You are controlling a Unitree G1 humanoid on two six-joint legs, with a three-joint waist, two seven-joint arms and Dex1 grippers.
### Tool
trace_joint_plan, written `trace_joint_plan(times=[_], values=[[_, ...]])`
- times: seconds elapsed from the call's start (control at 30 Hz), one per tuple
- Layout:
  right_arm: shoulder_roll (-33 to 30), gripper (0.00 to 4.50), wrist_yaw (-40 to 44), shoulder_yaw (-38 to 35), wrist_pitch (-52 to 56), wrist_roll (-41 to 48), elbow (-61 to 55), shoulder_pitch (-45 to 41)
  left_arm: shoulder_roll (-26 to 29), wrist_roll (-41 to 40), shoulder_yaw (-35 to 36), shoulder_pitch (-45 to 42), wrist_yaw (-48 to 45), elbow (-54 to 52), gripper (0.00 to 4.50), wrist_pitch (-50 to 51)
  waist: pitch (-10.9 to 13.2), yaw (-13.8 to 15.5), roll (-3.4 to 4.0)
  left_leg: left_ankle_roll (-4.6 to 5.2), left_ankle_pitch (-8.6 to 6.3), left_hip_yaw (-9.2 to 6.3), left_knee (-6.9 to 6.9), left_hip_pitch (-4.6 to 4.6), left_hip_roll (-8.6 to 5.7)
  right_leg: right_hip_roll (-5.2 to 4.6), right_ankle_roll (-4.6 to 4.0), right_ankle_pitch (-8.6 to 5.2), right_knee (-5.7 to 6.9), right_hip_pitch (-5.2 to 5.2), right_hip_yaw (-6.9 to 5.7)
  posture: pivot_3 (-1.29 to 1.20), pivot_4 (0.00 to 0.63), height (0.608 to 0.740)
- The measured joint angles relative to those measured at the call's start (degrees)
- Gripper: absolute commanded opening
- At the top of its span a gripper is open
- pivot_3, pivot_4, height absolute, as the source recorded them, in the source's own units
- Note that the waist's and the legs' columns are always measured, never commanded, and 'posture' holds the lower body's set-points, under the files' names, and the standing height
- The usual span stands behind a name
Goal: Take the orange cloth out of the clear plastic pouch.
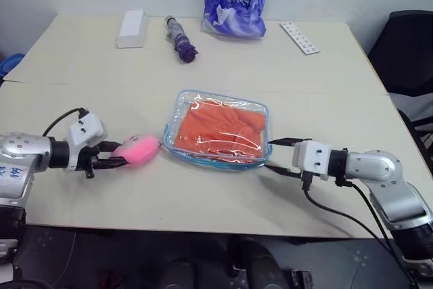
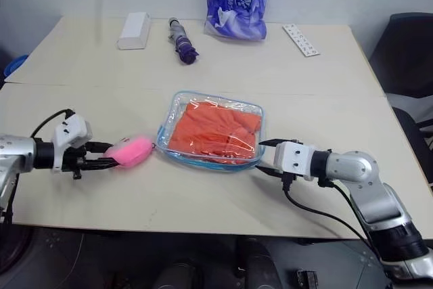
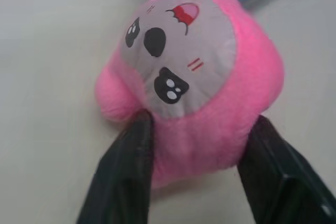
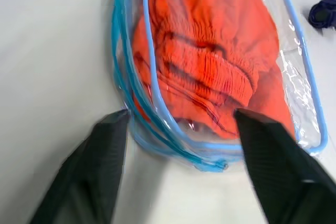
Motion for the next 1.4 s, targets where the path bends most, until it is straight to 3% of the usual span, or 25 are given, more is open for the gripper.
trace_joint_plan(times=[0.1,0.23,0.4,0.57,0.8,0.9,1.03,1.23,1.4], values=[[-3.00,3.36,0.74,-5.54,12.77,10.97,-8.82,8.14,4.02,-1.38,-0.68,-5.39,-5.62,-1.44,2.57,1.88,0.02,0.17,0.03,-0.01,0.00,-0.04,-0.01,-0.01,-0.02,0.01,0.00,0.00,-0.05,0.04,-0.03,0.00,0.150,0.740],[-3.45,3.36,-2.03,-10.98,25.22,24.55,-18.64,12.97,4.42,0.51,-5.01,-12.63,-8.85,-8.04,2.57,-1.82,0.02,0.67,0.03,0.02,-0.02,0.09,-0.07,0.12,-0.08,0.01,0.03,0.01,-0.04,0.26,0.17,0.00,0.150,0.740],[-1.97,3.36,-8.88,-14.07,31.83,31.82,-22.59,12.78,-2.18,8.22,-14.21,-15.68,-8.30,-10.36,2.57,-11.65,0.02,0.57,0.03,-0.01,-0.03,0.22,-0.12,0.39,-0.05,0.13,0.02,0.01,-0.08,0.57,0.29,0.00,0.150,0.740],[-1.82,3.36,-12.64,-14.33,32.99,32.02,-24.24,14.22,-2.91,15.26,-17.84,-17.77,-6.72,-1.21,2.57,-21.41,0.02,0.53,0.03,0.00,-0.03,0.32,-0.12,0.38,-0.08,0.21,0.02,0.01,-0.07,0.54,0.29,0.00,0.150,0.740],[-1.61,3.36,-13.64,-14.77,32.40,30.66,-25.48,17.03,-2.65,12.93,-11.08,-18.84,-4.75,18.43,2.57,-19.41,0.02,0.63,0.01,0.08,-0.07,0.42,-0.12,0.34,-0.05,0.20,0.03,0.01,-0.09,0.54,0.22,0.00,0.150,0.740],[-1.62,3.39,-13.30,-14.51,31.78,30.33,-25.38,16.41,-2.48,6.32,-5.77,-15.77,-7.50,17.58,3.42,-10.14,0.01,0.71,-0.01,0.11,-0.08,0.42,-0.11,0.34,-0.01,0.17,0.03,0.01,-0.09,0.53,0.22,0.00,0.150,0.740],[-1.63,3.39,-12.26,-13.69,31.74,30.23,-24.67,14.69,-1.96,4.57,-3.49,-10.24,-7.41,15.11,4.48,-6.75,0.01,0.65,-0.02,0.11,-0.08,0.38,-0.10,0.37,0.01,0.17,0.03,0.01,-0.09,0.53,0.24,0.00,0.150,0.740],[-1.66,3.39,-10.73,-13.56,31.72,29.52,-22.57,13.00,-0.20,3.47,-0.60,-7.15,-6.13,10.32,4.48,-4.50,0.01,0.81,-0.03,0.12,-0.10,0.37,-0.10,0.36,0.01,0.15,0.03,0.01,-0.10,0.52,0.23,0.00,0.150,0.740],[-1.66,3.39,-10.27,-13.34,31.67,28.87,-22.13,12.44,-2.96,2.66,-2.33,-14.31,-5.41,1.02,4.48,-5.25,-0.02,1.55,-0.07,0.15,-0.11,0.47,-0.03,0.33,-0.11,0.05,0.07,0.04,-0.15,0.56,0.11,0.00,0.150,0.740]])
